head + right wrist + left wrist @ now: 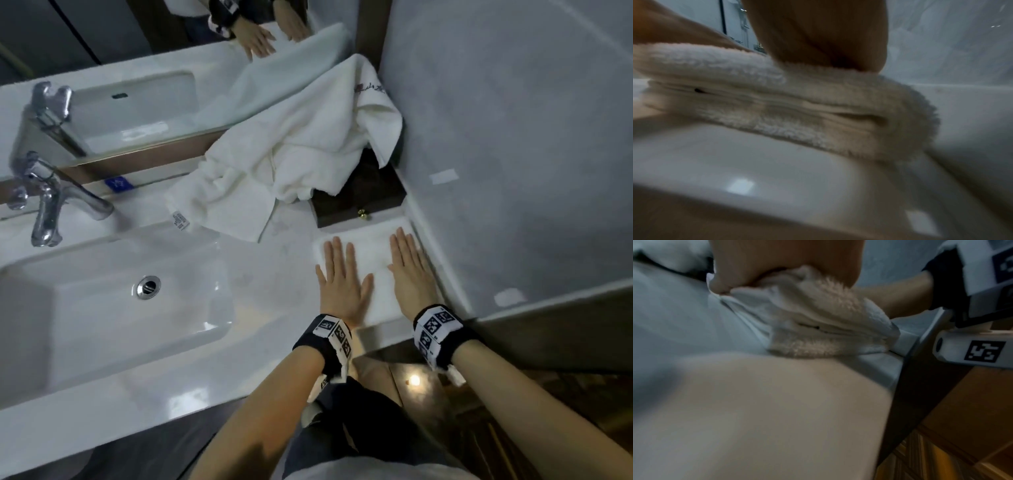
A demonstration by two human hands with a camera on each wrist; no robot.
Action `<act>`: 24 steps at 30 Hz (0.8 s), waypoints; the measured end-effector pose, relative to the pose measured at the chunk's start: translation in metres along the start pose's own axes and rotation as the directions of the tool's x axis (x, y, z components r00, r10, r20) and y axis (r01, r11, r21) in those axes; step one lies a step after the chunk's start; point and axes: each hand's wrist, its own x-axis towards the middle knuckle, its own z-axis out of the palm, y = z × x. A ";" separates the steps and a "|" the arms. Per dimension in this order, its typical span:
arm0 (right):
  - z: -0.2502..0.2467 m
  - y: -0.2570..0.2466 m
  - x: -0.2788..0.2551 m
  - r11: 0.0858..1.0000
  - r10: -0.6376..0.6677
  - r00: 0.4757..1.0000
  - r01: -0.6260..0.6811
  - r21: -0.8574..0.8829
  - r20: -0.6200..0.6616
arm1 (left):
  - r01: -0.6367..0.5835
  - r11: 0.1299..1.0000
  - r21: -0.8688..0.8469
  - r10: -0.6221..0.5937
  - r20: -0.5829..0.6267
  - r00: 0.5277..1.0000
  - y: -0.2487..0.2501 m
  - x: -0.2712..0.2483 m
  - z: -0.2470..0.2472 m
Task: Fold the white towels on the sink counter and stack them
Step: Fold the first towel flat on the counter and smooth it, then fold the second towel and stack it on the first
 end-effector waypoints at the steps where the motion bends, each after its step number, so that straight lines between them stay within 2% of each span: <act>1: -0.001 0.003 0.003 1.000 0.013 1.000 -0.013 0.003 0.007 | 0.000 1.000 0.003 0.000 -0.004 1.000 0.004 0.004 0.002; 9: -0.006 0.008 0.038 0.997 -0.010 0.999 0.014 0.078 -0.044 | 0.058 0.989 0.135 -0.050 -0.062 0.997 0.012 0.036 -0.001; 14: -0.006 0.011 0.047 0.994 -0.046 0.998 0.050 0.099 -0.043 | 0.084 0.974 0.212 -0.080 -0.027 0.996 0.015 0.041 -0.007; 17: -0.018 0.011 0.050 0.971 -0.033 0.998 0.043 0.235 -0.047 | 0.058 0.966 0.251 -0.059 -0.003 0.998 0.015 0.043 -0.019; 19: -0.034 0.007 0.059 0.933 0.023 0.993 0.021 0.358 -0.119 | 0.007 0.971 0.241 -0.002 -0.021 1.000 0.011 0.050 -0.037; 21: -0.055 0.000 0.073 0.879 0.096 0.978 0.003 0.478 -0.184 | -0.039 0.987 0.156 0.050 -0.065 0.997 0.004 0.060 -0.060; 24: -0.087 -0.012 0.100 0.758 0.154 0.970 0.005 0.652 -0.186 | -0.053 0.998 0.030 0.058 -0.161 0.985 -0.005 0.076 -0.098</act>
